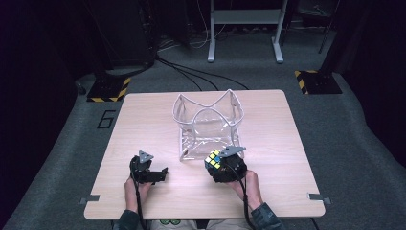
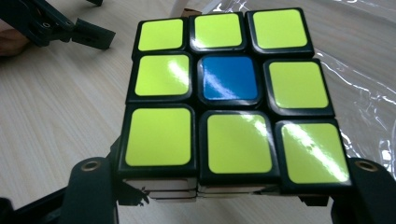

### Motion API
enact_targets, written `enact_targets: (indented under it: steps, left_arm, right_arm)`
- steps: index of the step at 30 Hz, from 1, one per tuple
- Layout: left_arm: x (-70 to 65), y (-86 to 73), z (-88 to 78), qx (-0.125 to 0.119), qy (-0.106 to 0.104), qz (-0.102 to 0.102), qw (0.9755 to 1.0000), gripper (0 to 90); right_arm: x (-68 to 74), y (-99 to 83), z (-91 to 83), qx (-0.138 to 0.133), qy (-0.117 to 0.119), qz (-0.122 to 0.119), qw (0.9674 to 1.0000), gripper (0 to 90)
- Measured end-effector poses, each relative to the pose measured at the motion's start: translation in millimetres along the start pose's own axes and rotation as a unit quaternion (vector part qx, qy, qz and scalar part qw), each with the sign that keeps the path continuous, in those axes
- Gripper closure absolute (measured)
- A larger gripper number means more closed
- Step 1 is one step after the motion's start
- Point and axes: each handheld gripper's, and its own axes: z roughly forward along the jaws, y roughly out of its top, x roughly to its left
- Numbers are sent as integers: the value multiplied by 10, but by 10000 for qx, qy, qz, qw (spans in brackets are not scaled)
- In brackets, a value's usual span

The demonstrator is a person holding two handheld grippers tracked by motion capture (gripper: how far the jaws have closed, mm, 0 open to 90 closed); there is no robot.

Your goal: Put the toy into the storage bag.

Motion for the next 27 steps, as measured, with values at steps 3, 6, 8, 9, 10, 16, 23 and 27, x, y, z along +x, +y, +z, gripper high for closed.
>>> enact_targets:
  steps: [3, 6, 8, 9, 10, 16, 23, 27]
  left_arm:
    - [1, 0, 0, 1, -2, 4, 10000, 33]
    - [-1, 0, 0, -1, 1, -3, 10000, 33]
    - [-1, 0, 1, -3, -8, -10, 10000, 34]
    - [0, 0, 1, -2, -7, -6, 10000, 34]
    - [0, 0, 0, -1, -7, -5, 10000, 34]
    - [0, 0, 0, 1, -8, -1, 10000, 34]
    - [0, 0, 1, -8, -3, -10, 10000, 34]
    - [-1, -1, 0, -9, 7, -18, 10000, 37]
  right_arm:
    - [-20, 19, -36, 38, -22, 3, 10000, 335]
    - [-52, 38, -73, 14, 2, 20, 10000, 335]
    - [-77, 52, -96, -16, -7, -22, 10000, 335]
    - [-82, 59, -111, -19, 7, 4, 10000, 335]
    - [-91, 69, -131, -15, 10, 39, 10000, 335]
    - [-148, 124, -208, -62, 26, 16, 10000, 335]
    - [-202, 213, -331, -30, 65, 31, 10000, 336]
    - [-230, 256, -389, -56, 65, -46, 10000, 335]
